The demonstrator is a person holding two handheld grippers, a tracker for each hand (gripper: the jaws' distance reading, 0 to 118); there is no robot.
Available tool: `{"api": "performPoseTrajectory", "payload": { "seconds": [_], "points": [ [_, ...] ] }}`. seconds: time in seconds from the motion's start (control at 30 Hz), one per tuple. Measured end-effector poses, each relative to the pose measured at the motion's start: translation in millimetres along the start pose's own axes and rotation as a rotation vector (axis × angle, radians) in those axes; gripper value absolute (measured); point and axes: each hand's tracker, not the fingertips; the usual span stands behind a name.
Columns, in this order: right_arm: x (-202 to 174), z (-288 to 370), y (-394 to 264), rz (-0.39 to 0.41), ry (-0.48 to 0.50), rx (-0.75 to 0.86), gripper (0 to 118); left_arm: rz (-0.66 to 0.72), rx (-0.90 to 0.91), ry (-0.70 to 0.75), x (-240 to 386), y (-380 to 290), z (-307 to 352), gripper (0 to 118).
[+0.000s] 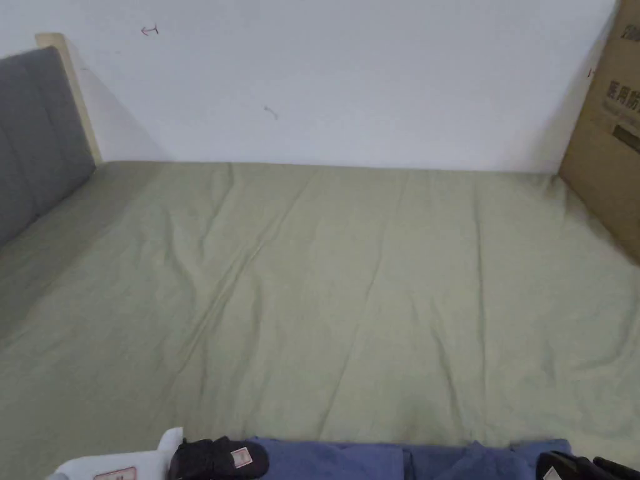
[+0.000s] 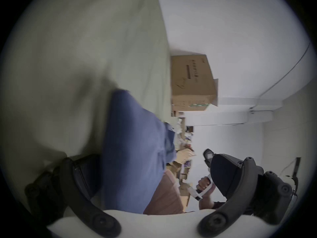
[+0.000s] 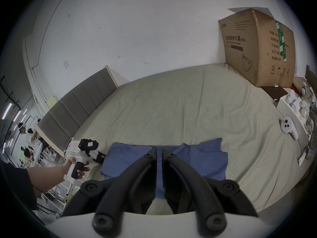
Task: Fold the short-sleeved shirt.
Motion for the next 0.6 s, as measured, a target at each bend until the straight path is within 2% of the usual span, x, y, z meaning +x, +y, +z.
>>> {"api": "performPoseTrajectory", "payload": {
  "seconds": [0.07,0.1,0.13,0.2,0.23,0.27,0.3,0.33,0.37,0.5,0.6],
  "points": [
    [-3.3,-5.3,1.3,0.005,0.002,-0.009,7,-0.002,-0.054,0.022,4.5,-6.4,-28.4,118],
    [-5.8,-7.1,2.2,0.004,0.007,-0.014,7,-0.078,-0.052,0.052,7.7,-7.3,-36.1,116],
    [-7.3,-8.9,2.7,0.003,0.017,-0.02,7,-0.122,-0.047,0.085,10.1,-8.0,-41.3,111],
    [-9.0,-9.8,2.5,0.002,0.025,-0.021,7,-0.128,0.0,0.146,6.7,-5.8,-36.6,98],
    [-9.0,-9.6,1.7,0.005,0.026,-0.022,7,-0.098,0.044,0.312,-2.1,-5.0,-32.8,39],
    [-9.2,-9.4,1.0,0.01,0.029,-0.024,7,-0.055,0.049,0.452,-14.1,-8.8,-32.3,12],
    [-9.3,-9.3,0.5,0.014,0.03,-0.026,7,0.024,0.078,0.215,-11.4,-12.9,-33.4,12],
    [-9.6,-9.1,-0.3,0.021,0.03,-0.031,7,-0.006,0.098,0.242,-6.0,-5.4,-30.2,12],
    [-10.1,-8.7,-1.2,0.034,0.026,-0.037,7,-0.052,0.078,0.335,3.6,-4.6,-31.5,13],
    [-12.5,-8.1,1.3,0.084,0.022,-0.06,7,-0.194,0.032,0.468,62.5,-13.2,-21.0,13],
    [-12.0,-1.3,4.7,0.06,0.063,-0.027,7,-0.399,0.088,0.792,105.6,-17.0,12.3,13]
  ]
}}
